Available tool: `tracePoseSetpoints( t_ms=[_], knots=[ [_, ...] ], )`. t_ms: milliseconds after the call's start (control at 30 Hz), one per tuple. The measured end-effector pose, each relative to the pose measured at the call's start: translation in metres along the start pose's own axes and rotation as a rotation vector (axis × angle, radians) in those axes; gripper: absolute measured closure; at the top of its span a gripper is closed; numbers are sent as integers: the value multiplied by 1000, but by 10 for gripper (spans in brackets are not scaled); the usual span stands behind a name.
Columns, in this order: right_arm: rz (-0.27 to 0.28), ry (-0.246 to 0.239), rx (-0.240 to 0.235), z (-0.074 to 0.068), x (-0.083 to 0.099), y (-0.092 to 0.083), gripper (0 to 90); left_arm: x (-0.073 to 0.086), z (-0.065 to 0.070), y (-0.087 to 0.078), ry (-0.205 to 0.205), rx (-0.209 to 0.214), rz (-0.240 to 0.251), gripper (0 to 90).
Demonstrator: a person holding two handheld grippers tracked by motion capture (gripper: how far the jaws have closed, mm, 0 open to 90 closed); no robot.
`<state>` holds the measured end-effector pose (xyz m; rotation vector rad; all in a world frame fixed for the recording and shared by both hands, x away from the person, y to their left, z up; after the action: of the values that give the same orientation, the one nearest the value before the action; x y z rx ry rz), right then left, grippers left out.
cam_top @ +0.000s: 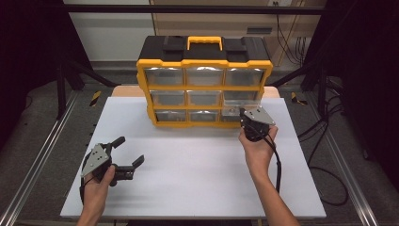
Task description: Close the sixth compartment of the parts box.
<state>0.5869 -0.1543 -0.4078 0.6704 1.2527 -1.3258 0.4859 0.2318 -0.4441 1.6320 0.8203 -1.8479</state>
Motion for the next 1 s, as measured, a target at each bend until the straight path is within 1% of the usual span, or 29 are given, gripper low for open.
tracePoseSetpoints(
  t_ms=[133,300,433,533,933,1000],
  knots=[
    [-2,-1,-3,-1,0,1,900,0,0,0,0,0,0,7],
    [-2,10,-10,-2,0,1,900,0,0,0,0,0,0,8],
    [-2,7,-10,-3,-1,3,900,0,0,0,1,0,0,8],
    [-3,4,-11,-2,-2,4,900,0,0,0,1,0,0,8],
    [-2,28,-23,0,-4,9,900,0,0,0,7,0,-5,8],
    [-1,24,-22,1,-5,10,900,0,0,0,7,0,-5,8]
  ],
)
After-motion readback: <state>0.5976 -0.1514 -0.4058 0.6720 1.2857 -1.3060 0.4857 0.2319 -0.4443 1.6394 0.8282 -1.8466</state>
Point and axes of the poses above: each handheld gripper's, and its own axes: y roughly forward along the jaws, x roughly out of its underside, z roughly to its right, the point moved 7 cm from there along y, roughly forward along the jaws, and after that the axes turned 7 degrees about -y, right-handed, at the moved point
